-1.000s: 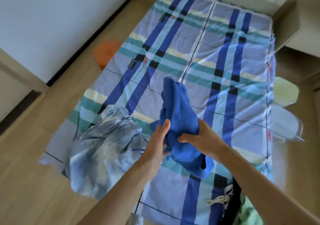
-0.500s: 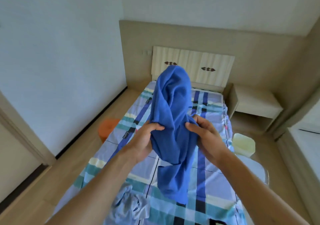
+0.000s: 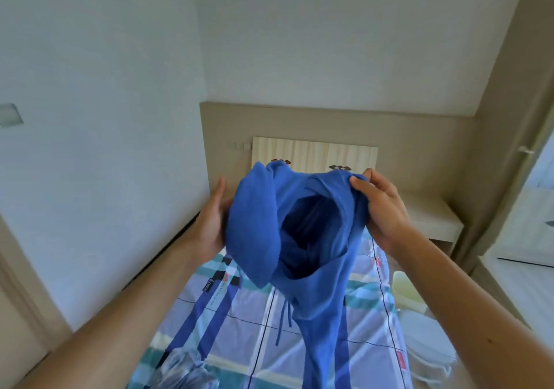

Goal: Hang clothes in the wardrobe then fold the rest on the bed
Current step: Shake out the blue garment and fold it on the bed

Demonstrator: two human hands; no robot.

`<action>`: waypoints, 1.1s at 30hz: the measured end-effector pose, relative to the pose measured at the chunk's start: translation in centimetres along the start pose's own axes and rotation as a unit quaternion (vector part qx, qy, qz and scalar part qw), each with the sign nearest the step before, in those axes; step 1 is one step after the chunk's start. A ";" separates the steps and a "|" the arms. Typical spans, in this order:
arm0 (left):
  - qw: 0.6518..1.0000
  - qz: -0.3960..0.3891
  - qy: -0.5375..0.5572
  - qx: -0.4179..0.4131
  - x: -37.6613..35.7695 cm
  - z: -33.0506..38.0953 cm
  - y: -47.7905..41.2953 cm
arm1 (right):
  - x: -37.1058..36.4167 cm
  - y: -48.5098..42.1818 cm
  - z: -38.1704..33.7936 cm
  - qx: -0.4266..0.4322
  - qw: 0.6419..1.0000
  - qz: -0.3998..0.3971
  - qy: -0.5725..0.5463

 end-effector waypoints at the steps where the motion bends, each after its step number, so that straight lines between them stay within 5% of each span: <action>1: 0.998 -0.018 -0.054 -0.011 -0.6 1.0 0.0 | 0.5 -0.2 -0.7 0.006 1.000 0.014 -0.001; 6: 0.932 -0.036 -0.321 -0.162 -2.6 7.7 -0.1 | 1.3 -1.1 -3.3 0.023 0.998 0.050 0.003; 11: 0.872 -0.022 -0.403 -0.277 -5.0 12.7 -0.5 | 1.8 -2.3 -4.5 0.019 0.995 0.077 0.068; 14: 0.844 0.030 -0.459 -0.278 -4.1 14.2 -1.9 | 1.4 -2.7 -4.6 0.006 0.995 0.079 0.068; 18: 0.851 0.123 -0.475 -0.188 -2.4 14.2 -3.5 | -1.4 -3.0 -5.3 0.003 0.999 0.037 0.022; 20: 0.889 0.032 -0.400 -0.223 -6.3 13.7 -2.8 | -4.0 -3.2 -5.5 0.008 0.998 -0.019 0.057; 24: 0.851 -0.216 -0.436 -0.196 -13.5 6.0 -2.4 | -7.5 -3.6 -4.1 0.009 0.983 -0.109 0.147; 29: 0.903 -0.060 -0.381 -0.191 -11.2 4.7 -5.0 | -3.2 -3.8 -4.0 0.015 0.959 -0.026 0.281; 33: 0.910 -0.047 -0.370 -0.184 -13.8 6.5 -5.6 | -3.1 -2.6 -5.2 0.067 0.919 -0.079 0.380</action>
Point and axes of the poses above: each hand's wrist, its own y-axis away from the middle knuckle, its own x-axis out of the back of the hand, z = x × y, the point moved 10 cm from there along -y, towards the middle knuckle, and after that the axes turned 3 degrees about y, right-handed, at the moved point
